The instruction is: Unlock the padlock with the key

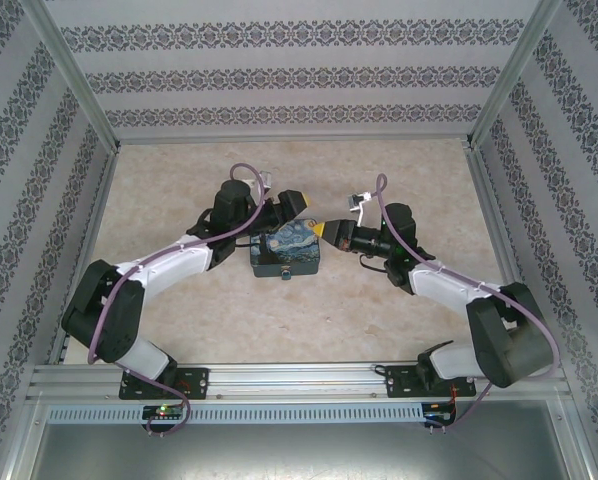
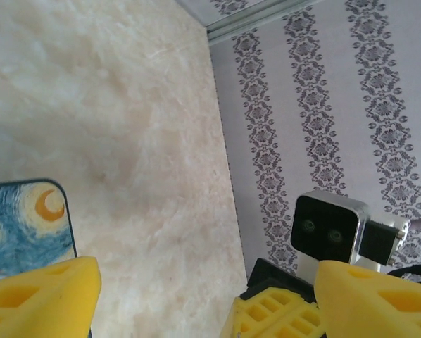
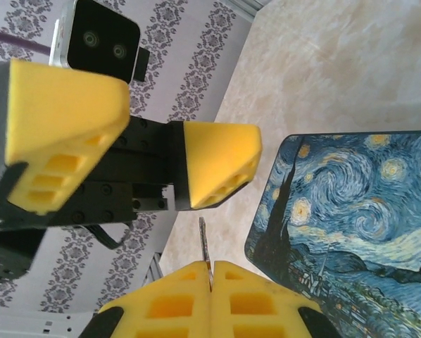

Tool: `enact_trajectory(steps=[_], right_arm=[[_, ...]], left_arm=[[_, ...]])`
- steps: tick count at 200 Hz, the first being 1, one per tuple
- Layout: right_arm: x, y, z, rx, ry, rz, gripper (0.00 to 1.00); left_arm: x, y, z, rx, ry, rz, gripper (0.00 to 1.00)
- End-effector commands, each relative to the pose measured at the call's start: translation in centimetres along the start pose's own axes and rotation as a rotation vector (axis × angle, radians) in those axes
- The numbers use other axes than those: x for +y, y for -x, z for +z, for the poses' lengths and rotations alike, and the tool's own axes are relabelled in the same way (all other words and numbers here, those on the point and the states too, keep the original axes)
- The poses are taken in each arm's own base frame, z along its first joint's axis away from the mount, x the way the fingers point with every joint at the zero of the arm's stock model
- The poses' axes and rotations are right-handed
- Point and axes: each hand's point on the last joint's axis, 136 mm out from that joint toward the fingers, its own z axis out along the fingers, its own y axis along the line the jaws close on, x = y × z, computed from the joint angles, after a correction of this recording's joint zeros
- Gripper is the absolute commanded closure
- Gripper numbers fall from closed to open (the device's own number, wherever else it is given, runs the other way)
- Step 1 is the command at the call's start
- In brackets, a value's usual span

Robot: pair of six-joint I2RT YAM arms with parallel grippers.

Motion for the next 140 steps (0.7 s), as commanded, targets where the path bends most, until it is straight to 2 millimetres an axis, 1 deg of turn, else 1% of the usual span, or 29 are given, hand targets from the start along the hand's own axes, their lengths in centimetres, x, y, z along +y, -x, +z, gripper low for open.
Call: enact_trajectory(steps=[1,27,45,72,85,100,120,140], right_arm=[[0.1,-0.1,-0.5,-0.002,-0.048,-0.103,1.0],[-0.8,-0.5,-0.6,0.003,-0.211,-0.209,1.0],[-1.0,-0.4,-0.9,-0.011,-0.315,-0.291,1.0],[-1.2,0.0,-1.3,-0.042,-0.44,-0.39,1.0],[-0.9,-0.1,-1.2,-0.045,-0.47,-0.432,1.0],[-0.7,-0.1,-1.0,-0.043,-0.499,-0.472,1.0],[-0.3,-0.1,-0.4,-0.029,-0.51,-0.505,1.0],[-0.1,-0.3,0.3,-0.01,-0.513,-0.525,1.0]], left_arm=[[-0.6,-0.4,-1.0,0.049,0.052,-0.119,0.19],[0.7,-1.8,-1.1,0.123,0.137,-0.251,0.2],[1.7,-2.8,-0.9,0.158,0.161,-0.362,0.26],[2.6,-3.6,-0.5,0.158,0.152,-0.489,0.34],[2.7,-3.8,-0.5,0.153,0.165,-0.508,0.38],[2.3,-3.8,-0.3,0.146,0.167,-0.511,0.4],[1.7,-4.1,0.2,0.157,0.166,-0.508,0.42],[1.5,-4.4,0.7,0.16,0.173,-0.512,0.45]])
